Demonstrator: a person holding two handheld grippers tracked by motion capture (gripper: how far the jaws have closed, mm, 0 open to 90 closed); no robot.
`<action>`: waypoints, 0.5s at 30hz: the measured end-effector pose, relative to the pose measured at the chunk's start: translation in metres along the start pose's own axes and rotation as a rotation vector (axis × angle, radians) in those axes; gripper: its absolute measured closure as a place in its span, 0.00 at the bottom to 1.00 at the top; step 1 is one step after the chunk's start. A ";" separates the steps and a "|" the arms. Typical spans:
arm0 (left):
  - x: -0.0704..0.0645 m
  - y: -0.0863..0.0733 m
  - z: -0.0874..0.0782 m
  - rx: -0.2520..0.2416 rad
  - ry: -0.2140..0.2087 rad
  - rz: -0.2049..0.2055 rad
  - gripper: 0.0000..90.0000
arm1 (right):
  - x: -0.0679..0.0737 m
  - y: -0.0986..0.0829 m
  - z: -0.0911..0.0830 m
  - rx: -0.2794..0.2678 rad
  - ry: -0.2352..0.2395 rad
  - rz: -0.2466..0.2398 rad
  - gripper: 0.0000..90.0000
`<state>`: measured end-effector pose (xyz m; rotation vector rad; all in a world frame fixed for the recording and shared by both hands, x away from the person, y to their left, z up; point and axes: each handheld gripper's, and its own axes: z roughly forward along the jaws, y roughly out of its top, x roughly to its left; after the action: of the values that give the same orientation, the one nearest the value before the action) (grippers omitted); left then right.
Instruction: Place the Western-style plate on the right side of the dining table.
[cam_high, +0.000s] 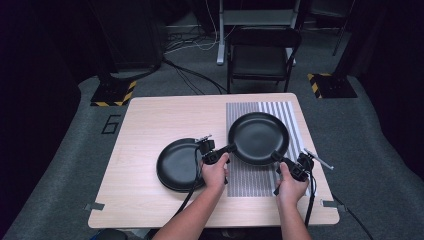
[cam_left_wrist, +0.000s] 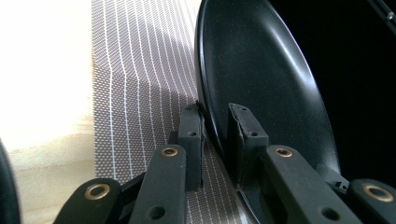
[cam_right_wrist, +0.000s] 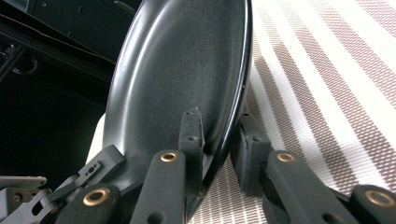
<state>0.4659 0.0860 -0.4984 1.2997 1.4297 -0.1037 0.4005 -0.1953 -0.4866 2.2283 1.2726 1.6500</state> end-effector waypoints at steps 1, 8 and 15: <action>0.000 0.000 0.002 0.000 0.004 -0.001 0.85 | -0.002 0.001 0.001 0.001 -0.002 -0.003 0.84; 0.003 -0.002 0.009 0.005 0.014 0.000 0.85 | -0.009 0.005 0.007 0.010 -0.011 -0.002 0.84; 0.003 -0.005 0.018 0.023 0.027 0.004 0.85 | -0.017 0.006 0.009 0.021 -0.021 0.014 0.84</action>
<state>0.4749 0.0737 -0.5098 1.3274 1.4524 -0.1000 0.4099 -0.2069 -0.5005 2.2653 1.2785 1.6203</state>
